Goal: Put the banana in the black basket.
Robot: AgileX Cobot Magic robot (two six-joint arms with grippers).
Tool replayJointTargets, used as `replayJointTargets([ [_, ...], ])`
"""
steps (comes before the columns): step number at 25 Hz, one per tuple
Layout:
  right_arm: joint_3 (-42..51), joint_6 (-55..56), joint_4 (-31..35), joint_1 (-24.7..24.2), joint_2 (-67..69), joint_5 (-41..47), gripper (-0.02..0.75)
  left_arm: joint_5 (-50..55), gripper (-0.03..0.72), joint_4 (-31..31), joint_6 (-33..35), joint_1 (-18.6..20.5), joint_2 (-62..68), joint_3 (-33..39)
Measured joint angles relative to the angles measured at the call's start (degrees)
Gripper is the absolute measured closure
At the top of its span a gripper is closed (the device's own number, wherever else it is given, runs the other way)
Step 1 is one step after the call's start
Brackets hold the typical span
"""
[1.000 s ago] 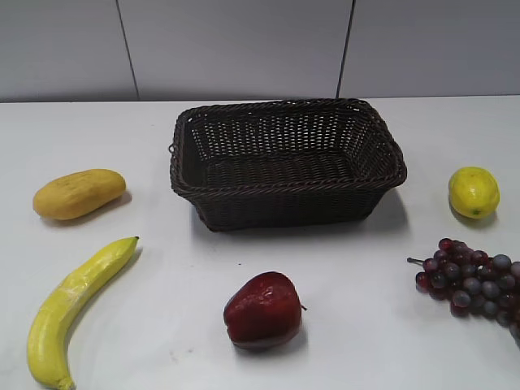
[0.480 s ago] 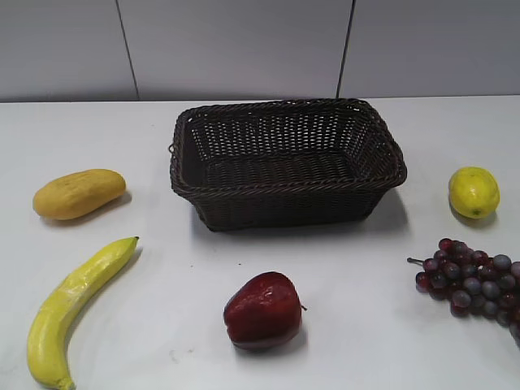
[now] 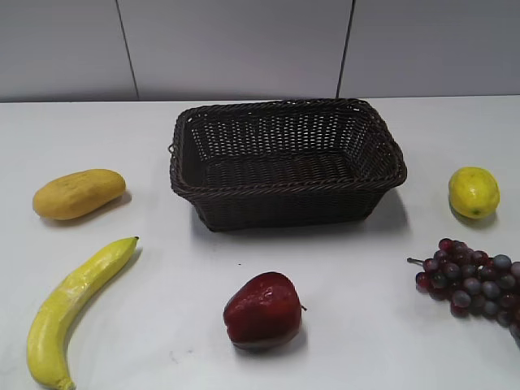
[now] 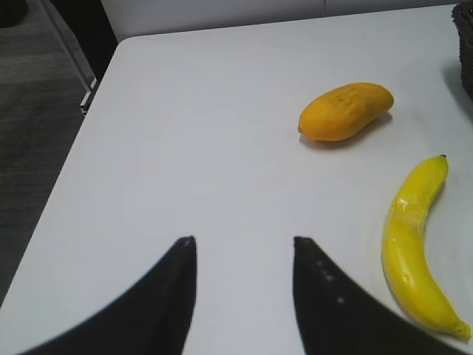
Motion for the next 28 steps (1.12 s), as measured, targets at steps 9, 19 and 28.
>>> replayJointTargets([
  [9, 0.00, 0.00, 0.00, 0.00, 0.00, 0.00, 0.145, -7.65, 0.096, -2.79, 0.00, 0.00, 20.89, -1.98],
  [19, 0.00, 0.00, 0.00, 0.00, 0.00, 0.00, 0.145, -14.09, 0.100, -3.25, 3.00, -3.64, 43.60, -2.93],
  [28, 0.00, 0.00, 0.00, 0.00, 0.00, 0.00, 0.145, -17.88, 0.100, -3.30, 3.19, -10.45, 59.66, -8.00],
])
